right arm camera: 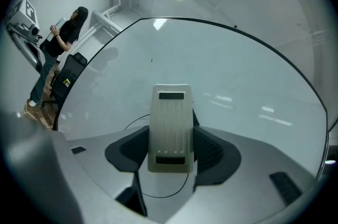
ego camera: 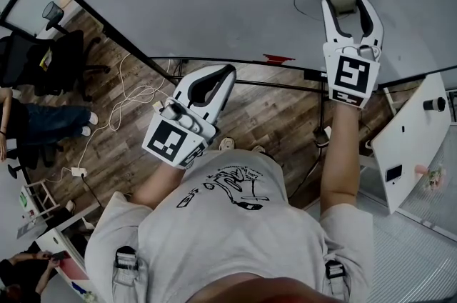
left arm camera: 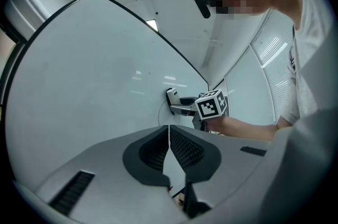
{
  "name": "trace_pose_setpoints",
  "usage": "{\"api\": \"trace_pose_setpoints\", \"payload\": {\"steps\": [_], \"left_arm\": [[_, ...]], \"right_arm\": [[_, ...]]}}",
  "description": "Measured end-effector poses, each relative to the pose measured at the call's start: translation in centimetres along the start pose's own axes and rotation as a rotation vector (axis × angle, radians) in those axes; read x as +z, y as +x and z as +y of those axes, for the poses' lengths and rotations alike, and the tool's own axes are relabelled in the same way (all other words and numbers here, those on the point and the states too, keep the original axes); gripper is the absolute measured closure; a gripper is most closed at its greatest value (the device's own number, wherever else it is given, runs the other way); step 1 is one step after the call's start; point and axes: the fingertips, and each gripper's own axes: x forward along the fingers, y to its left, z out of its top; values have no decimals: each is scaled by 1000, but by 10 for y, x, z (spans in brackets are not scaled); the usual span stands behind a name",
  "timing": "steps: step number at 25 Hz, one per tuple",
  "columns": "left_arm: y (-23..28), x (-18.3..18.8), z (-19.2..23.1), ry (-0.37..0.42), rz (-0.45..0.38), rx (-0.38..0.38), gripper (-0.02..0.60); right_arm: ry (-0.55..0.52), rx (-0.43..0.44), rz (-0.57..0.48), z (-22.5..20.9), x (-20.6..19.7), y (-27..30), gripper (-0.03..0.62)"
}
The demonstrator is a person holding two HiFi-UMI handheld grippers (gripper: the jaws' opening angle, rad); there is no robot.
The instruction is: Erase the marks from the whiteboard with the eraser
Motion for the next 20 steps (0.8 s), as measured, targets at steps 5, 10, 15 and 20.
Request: {"api": "trace_pose_setpoints", "payload": {"steps": [5,10,15,20], "left_arm": [[2,-1,1,0,1,-6,555],[0,1,3,4,-4,-2,555],[-3,0,4,2,-1,3,555],[-1,1,3,3,-4,3,555]], "right_arm": [[-18,-9,5,2,1,3,336],[-31,-21,9,4,1,5,336],[-40,0,1,18,2,7,336],[-59,18,-2,31,1,10,336]]}}
